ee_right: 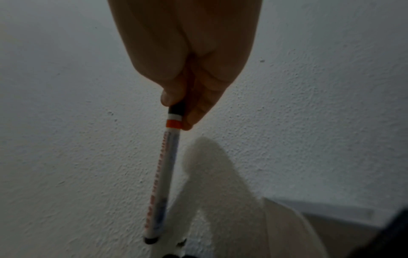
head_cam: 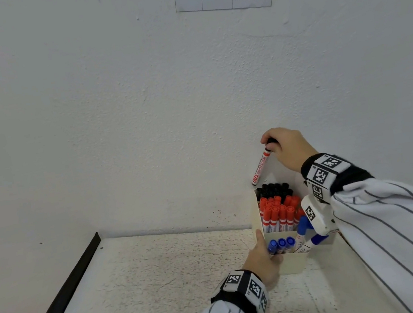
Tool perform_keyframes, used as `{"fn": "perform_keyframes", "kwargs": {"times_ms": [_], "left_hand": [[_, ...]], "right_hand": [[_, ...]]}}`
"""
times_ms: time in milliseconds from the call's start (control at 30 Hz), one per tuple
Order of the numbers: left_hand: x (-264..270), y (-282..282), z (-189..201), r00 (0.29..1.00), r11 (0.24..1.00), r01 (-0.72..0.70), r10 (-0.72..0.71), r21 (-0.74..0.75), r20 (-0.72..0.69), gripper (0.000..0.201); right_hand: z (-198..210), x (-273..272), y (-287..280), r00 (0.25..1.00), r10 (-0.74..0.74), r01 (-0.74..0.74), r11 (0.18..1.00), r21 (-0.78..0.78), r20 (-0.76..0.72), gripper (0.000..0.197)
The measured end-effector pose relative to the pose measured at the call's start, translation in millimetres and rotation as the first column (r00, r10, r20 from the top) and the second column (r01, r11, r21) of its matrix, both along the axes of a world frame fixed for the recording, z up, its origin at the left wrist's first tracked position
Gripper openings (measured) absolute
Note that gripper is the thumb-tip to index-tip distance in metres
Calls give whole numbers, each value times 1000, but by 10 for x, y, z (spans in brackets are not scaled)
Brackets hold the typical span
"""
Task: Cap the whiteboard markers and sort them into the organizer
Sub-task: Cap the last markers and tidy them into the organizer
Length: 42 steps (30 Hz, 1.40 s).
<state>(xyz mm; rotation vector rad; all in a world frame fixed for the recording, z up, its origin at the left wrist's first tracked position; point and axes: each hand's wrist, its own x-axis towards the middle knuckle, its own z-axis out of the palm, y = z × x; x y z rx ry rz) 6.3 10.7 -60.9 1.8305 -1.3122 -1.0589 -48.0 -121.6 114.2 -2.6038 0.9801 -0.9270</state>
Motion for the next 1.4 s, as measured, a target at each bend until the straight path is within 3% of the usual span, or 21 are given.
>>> {"fn": "perform_keyframes", "kwargs": {"times_ms": [333,633,833,1400], "left_hand": [[-3,3,-4,1000,1000,5,-5,-2,-5,78],[16,9,5,1000,1000,7,-7,12,-5,78],[20,16,8,1000,1000,12,-12,12,-13,78],[10,32,10,1000,1000,2,-2,4,-15,77]], "right_hand": [[-90,154,-47,990,-1,6,999,36,-139,26],[-136,303,-21,989,-99,113,985,133,-112,11],[-346,236,-142,952,-183,217,969,119,-246,13],[-584,223,-56,973,-135,163,976,147,-185,17]]}}
